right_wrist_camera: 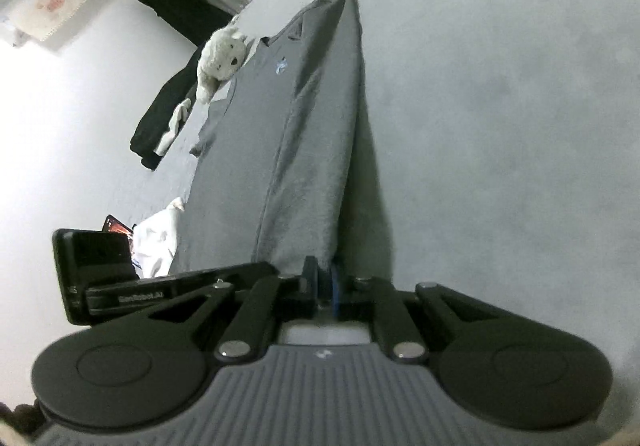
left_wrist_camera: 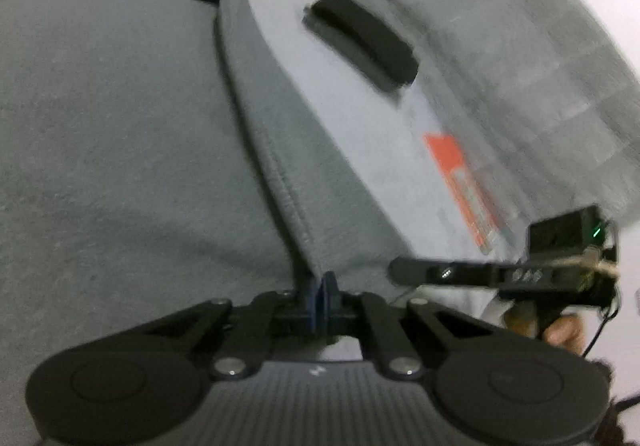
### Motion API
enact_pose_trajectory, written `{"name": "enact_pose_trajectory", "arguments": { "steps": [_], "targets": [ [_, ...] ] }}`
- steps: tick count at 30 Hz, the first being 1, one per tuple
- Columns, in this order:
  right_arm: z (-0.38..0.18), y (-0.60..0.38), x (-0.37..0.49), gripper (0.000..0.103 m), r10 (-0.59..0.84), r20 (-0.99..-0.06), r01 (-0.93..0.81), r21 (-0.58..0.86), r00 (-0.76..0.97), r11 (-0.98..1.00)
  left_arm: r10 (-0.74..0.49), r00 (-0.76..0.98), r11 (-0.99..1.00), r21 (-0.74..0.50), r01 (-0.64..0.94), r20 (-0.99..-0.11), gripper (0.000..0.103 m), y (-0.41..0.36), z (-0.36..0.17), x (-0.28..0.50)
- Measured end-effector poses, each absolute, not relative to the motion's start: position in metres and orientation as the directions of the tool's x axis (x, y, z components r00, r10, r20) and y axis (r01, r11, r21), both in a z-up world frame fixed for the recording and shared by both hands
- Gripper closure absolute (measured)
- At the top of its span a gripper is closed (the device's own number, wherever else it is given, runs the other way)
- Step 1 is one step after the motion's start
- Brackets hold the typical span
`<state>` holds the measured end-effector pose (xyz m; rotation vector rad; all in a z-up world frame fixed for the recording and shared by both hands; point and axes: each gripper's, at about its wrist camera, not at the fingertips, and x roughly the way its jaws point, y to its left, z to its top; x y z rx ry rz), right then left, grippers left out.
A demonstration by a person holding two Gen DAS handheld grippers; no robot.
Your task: Fold clothes
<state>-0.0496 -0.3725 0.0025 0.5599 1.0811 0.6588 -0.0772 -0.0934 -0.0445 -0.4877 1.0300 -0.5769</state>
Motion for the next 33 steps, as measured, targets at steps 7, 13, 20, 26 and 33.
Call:
{"name": "enact_pose_trajectory", "arguments": {
  "steps": [7,13,20,26,33],
  "targets": [
    [-0.003,-0.347,-0.043,0.089,0.638,-0.717,-0.249,0.588,0.280,0.770,-0.641,0.352,0.767,-0.585,0.262,-0.682,0.084,-0.099,-0.046,-0.071],
    [0.005,-0.352,-0.014,0.083,0.604,-0.732,-0.226,0.560,0.316,0.797,-0.612,0.409,0.790,-0.545,0.279,-0.677,0.052,-0.078,-0.029,-0.051],
    [0.009,-0.337,0.052,0.069,0.579,-0.729,-0.268,0.514,0.363,0.815,-0.514,0.548,0.840,-0.517,0.165,-0.659,0.049,-0.042,-0.029,0.018],
    [0.001,-0.324,0.119,0.069,0.581,-0.667,-0.272,0.517,0.467,0.812,-0.387,0.682,0.879,-0.471,0.070,-0.621,0.048,-0.028,-0.034,0.087],
    [-0.015,-0.303,0.194,0.069,0.559,-0.623,-0.247,0.518,0.546,0.819,-0.261,0.768,0.916,-0.402,0.006,-0.584,0.048,-0.032,-0.042,0.154]
  ]
}}
